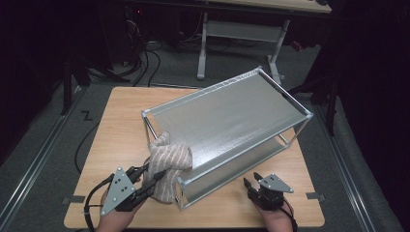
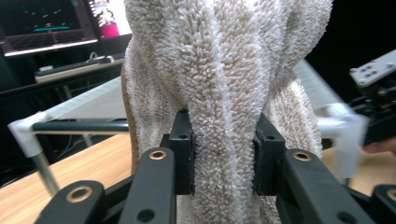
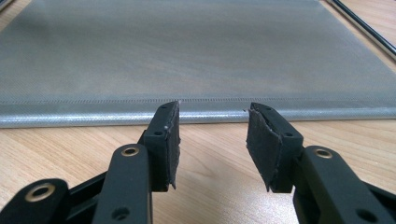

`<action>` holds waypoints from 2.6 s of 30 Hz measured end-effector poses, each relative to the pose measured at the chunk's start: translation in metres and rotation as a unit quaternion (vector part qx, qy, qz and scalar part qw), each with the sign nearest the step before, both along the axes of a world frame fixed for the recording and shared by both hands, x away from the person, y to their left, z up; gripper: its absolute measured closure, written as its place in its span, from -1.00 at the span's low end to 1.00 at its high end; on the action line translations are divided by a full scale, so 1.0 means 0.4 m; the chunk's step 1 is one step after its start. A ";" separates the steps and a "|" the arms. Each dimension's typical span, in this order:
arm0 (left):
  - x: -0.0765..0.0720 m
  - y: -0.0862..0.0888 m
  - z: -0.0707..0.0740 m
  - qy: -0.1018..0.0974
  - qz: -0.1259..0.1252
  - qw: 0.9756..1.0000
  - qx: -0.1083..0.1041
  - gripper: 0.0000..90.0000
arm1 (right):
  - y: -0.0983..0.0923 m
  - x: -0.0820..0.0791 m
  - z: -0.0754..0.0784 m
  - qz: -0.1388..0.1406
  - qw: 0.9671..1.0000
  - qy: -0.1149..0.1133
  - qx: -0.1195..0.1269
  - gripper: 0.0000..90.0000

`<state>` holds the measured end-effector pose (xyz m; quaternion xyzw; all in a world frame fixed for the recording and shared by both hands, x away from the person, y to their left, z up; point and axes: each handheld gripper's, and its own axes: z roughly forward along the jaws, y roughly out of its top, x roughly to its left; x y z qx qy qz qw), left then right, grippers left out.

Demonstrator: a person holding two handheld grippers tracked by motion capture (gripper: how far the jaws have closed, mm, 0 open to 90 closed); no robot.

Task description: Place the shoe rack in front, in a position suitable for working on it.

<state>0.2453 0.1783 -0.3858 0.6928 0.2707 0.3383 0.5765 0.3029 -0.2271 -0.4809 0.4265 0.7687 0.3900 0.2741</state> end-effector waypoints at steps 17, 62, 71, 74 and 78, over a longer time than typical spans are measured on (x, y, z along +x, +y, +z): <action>0.182 0.104 -0.001 0.024 0.103 0.994 0.005 0.51 | -0.004 0.004 -0.005 -0.002 1.000 0.004 0.001 0.20; 0.048 0.029 0.003 0.013 0.028 0.999 0.017 0.52 | -0.003 0.005 -0.001 -0.008 1.000 -0.003 0.007 0.04; -0.006 0.000 0.016 0.002 -0.006 1.000 0.023 0.51 | -0.002 0.003 0.001 -0.005 1.000 -0.004 0.009 0.03; -0.010 -0.001 0.017 0.000 -0.009 1.000 0.024 0.51 | -0.002 0.003 0.001 -0.005 1.000 -0.004 0.010 0.03; -0.007 0.006 0.004 0.002 -0.008 1.000 0.026 0.51 | -0.001 0.003 0.000 -0.004 1.000 -0.004 0.009 0.03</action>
